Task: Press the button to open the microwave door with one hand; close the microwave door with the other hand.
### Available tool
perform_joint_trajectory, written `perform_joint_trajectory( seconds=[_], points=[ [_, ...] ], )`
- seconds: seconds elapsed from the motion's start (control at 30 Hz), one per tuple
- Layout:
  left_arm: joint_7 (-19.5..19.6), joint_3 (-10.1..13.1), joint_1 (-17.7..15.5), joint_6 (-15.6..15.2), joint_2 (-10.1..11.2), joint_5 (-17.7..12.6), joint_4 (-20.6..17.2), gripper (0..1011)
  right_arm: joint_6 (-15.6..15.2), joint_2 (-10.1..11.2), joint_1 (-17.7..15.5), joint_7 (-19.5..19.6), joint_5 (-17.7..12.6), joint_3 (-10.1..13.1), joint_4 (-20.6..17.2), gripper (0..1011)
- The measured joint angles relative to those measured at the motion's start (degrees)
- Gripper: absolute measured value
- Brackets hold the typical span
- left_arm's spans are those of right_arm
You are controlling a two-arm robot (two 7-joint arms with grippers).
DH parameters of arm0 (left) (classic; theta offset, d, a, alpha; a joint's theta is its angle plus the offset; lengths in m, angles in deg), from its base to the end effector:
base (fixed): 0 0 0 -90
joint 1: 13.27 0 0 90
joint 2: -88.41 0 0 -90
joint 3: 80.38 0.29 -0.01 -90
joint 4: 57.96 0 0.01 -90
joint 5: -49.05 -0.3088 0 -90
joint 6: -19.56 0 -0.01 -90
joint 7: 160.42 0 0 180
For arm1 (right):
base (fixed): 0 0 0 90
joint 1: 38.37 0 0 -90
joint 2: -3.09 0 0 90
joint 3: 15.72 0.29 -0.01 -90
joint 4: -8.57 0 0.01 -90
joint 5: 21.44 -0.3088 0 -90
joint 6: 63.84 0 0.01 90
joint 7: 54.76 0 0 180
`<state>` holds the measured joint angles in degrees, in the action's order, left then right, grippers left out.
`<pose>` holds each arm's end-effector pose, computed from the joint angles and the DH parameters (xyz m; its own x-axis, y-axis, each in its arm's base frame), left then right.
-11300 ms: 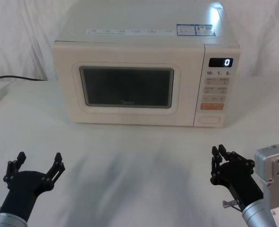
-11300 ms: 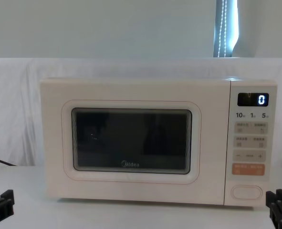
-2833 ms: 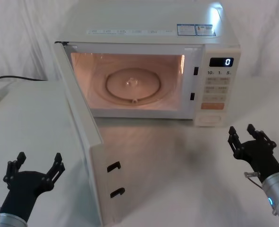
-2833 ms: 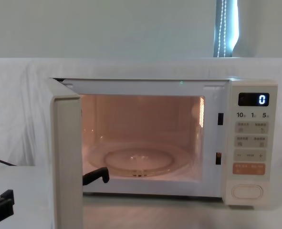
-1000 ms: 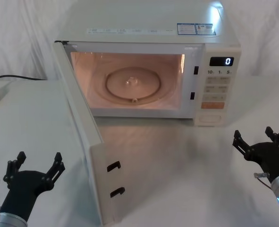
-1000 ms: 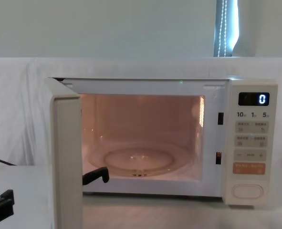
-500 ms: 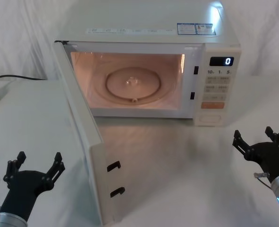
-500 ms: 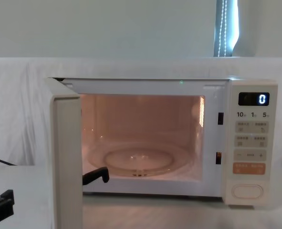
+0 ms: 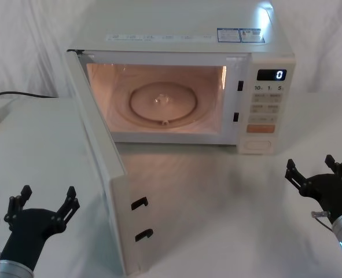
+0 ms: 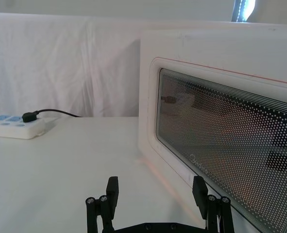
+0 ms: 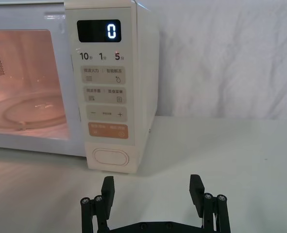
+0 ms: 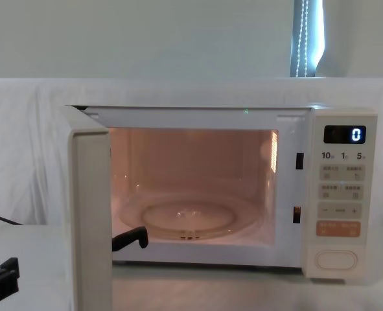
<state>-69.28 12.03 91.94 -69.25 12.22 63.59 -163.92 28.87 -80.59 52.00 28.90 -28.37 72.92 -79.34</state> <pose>0.2530 0.0376 -0.2852 0.1245 0.9917 -0.0325 -0.9921 0.1240 -0.0177 0.3301 -0.0266 -0.3080 0.1295 -0.9915 -0.0088 0.9915 0.1294 0.0159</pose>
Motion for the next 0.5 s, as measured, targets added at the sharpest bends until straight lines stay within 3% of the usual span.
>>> perform_joint_trajectory(
  seconds=[0.5],
  points=[
    [0.0,0.0,0.0,0.0,0.0,0.0,0.0,1001,0.0,0.0,0.0,0.0,0.0,0.0,0.0,1002]
  ],
)
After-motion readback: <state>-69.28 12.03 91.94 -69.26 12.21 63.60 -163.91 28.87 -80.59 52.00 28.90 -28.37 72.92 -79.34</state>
